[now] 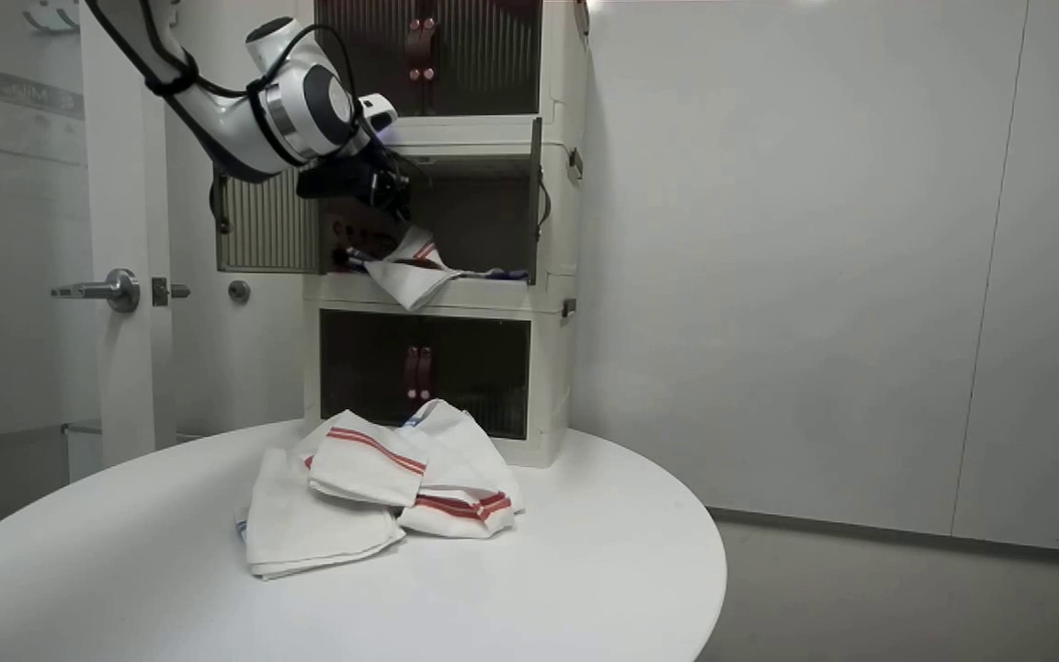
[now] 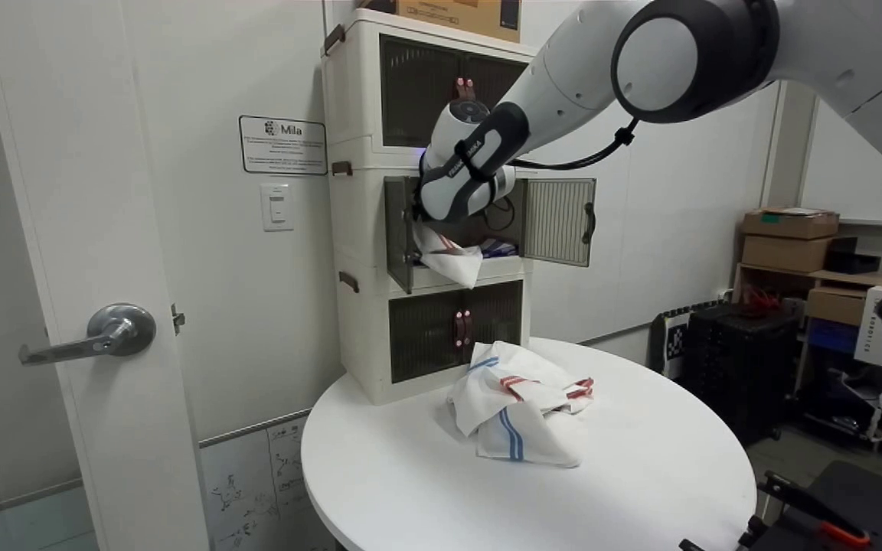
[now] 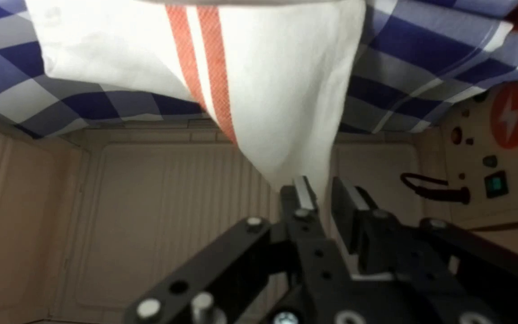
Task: Put the towel in the middle drawer
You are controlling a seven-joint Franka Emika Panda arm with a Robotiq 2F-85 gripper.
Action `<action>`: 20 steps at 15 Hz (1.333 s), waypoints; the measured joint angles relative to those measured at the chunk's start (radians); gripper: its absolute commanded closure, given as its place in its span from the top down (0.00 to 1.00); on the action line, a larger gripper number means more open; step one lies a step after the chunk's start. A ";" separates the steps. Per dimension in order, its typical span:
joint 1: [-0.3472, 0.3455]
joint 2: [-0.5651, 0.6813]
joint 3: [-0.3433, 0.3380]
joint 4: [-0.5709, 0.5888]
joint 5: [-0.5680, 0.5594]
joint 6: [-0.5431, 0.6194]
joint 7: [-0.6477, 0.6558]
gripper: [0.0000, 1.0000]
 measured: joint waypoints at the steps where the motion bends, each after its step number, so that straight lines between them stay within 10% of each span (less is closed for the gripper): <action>1: 0.000 0.003 0.008 0.000 0.000 -0.007 -0.004 0.59; 7: -0.005 0.029 0.032 -0.003 -0.003 -0.022 -0.027 0.99; 20: -0.160 -0.113 0.197 -0.190 -0.220 -0.206 -0.451 1.00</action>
